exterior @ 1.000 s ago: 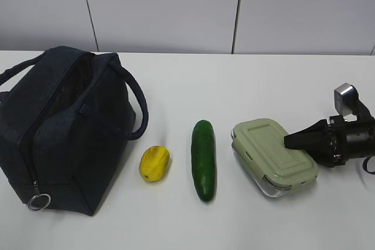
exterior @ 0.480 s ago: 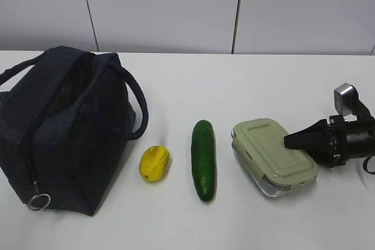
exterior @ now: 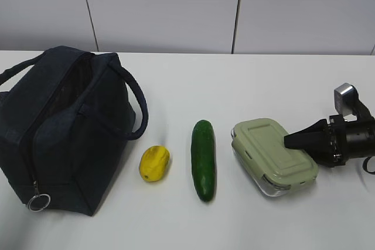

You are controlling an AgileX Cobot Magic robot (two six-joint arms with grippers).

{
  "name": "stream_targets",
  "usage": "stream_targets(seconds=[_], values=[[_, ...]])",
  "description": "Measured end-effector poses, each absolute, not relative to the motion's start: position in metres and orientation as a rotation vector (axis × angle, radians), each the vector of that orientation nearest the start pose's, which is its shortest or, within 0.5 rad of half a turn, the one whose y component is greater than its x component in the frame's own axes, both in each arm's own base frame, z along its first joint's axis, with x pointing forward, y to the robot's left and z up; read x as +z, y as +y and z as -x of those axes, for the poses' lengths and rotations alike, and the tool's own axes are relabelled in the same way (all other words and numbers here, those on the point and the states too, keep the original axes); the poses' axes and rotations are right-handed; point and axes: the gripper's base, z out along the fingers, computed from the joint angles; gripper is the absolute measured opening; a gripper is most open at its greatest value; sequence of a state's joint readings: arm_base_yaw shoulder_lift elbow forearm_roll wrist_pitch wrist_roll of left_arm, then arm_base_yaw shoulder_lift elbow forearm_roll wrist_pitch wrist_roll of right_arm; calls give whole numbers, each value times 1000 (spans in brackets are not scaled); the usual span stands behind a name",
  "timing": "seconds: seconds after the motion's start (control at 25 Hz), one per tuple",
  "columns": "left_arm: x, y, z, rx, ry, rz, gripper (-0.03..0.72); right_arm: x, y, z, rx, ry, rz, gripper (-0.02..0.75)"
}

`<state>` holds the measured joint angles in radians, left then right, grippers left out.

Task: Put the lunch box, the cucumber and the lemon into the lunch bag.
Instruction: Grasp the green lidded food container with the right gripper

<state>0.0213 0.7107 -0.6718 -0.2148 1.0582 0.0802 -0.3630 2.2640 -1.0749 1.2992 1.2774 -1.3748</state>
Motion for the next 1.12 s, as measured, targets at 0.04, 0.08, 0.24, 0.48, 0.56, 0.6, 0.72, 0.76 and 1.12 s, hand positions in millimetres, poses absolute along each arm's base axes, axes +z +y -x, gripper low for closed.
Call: stream_targets(seconds=[0.04,0.08,0.24,0.48,0.56,0.6,0.72,0.76,1.12], values=[[296,-15,-117,-246,2581,-16,241,68,-40,-342,1546,2377,41,373],[298,-15,-125,-249,2595,-26,241,68,-40,-342,1546,2377,41,373],[303,-17,-161,-294,2656,-75,256,68,-40,-342,1546,2377,41,372],[305,-22,-219,-379,2709,-138,335,68,-40,-342,1547,2379,36,372],[306,-22,-237,-386,2712,-162,351,68,-40,-342,1548,2379,34,372],[305,-22,-245,-386,2719,-168,355,68,-40,-342,1548,2379,34,372],[304,-22,-264,-395,2735,-192,359,68,-40,-342,1549,2380,32,372],[301,-23,-269,-406,2752,-207,359,68,-40,-342,1549,2380,32,372],[270,-25,-296,-477,2848,-238,360,68,-40,-342,1551,2381,27,372]])
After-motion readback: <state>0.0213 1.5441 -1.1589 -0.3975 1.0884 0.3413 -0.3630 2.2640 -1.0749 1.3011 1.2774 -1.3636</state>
